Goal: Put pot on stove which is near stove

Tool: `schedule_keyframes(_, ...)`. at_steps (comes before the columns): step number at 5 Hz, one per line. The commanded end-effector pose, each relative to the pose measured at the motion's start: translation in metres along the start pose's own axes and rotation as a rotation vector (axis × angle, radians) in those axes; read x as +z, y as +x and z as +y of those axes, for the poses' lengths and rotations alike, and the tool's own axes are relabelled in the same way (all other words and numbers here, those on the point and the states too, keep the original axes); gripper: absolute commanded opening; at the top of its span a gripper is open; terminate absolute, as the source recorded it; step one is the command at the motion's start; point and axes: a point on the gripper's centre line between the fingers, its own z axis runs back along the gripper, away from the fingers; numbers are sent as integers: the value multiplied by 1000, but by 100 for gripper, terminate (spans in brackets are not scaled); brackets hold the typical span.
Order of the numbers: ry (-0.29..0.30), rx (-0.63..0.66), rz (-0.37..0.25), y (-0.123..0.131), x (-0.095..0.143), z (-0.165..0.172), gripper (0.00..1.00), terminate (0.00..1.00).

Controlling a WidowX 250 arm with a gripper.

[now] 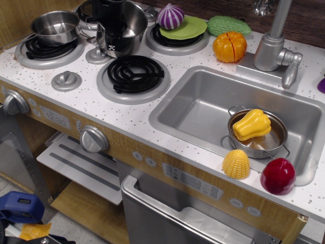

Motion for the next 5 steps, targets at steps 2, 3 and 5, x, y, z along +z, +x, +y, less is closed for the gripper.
schedule_keyframes(2,-79,19,-55,-1,26,-12,0,0)
schedule_keyframes(3,-96,26,-118,-7,49,-8,0,0)
schedule_keyframes(5,-43,188,-96,-25,85,4,0,0)
